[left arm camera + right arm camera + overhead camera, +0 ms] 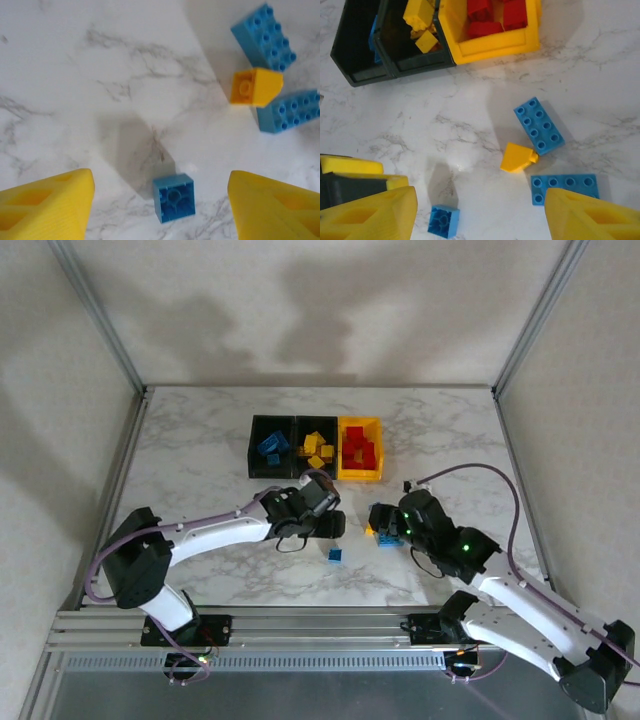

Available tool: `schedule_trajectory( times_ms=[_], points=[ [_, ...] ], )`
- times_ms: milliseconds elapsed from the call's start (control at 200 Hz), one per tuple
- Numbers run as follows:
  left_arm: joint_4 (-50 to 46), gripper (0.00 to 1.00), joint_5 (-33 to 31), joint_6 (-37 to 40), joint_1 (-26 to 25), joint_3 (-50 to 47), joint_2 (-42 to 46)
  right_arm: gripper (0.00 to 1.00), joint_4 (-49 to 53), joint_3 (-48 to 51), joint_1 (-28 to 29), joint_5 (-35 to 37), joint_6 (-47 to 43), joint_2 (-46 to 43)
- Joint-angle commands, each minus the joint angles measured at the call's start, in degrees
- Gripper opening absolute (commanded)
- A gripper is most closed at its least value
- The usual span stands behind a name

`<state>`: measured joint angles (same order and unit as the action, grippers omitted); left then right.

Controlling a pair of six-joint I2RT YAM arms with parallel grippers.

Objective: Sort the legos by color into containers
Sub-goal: Pick up the lego from the middle-left of the table.

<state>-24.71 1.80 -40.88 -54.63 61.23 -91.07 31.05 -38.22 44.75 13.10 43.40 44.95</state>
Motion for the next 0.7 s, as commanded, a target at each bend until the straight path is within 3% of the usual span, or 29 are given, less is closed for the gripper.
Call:
schedule_trajectory(
  times_ms=[0, 220, 426, 541, 696],
  points=[
    [-2.14, 0.7, 0.42, -0.11, -1.71, -1.15, -0.46, 0.68, 6.12, 2.66, -0.47, -5.06, 3.94, -1.38],
    [-1.24, 0.71, -0.57, -2.54, -4.7, -0.99, -2.99, 0.67, 16.41, 5.75, -0.46, -10.84, 11.68, -4.11],
    [-0.15, 0.74, -1.07, -3.86, -7.35, 0.69, -8.47, 0.68, 19.67, 6.64, -0.48, -8.53, 13.7, -8.98],
    [-2.1, 0.69, -2.49, -4.09, -8.42, 2.71, -12.11, 0.68, 18.42, 7.33, -0.5, -8.77, 13.93, -9.45],
    [-2.28, 0.53, -3.71, -4.55, -8.7, 3.52, -14.21, 0.68, 17.23, 7.94, -0.46, -8.58, 13.85, -9.67]
  ],
)
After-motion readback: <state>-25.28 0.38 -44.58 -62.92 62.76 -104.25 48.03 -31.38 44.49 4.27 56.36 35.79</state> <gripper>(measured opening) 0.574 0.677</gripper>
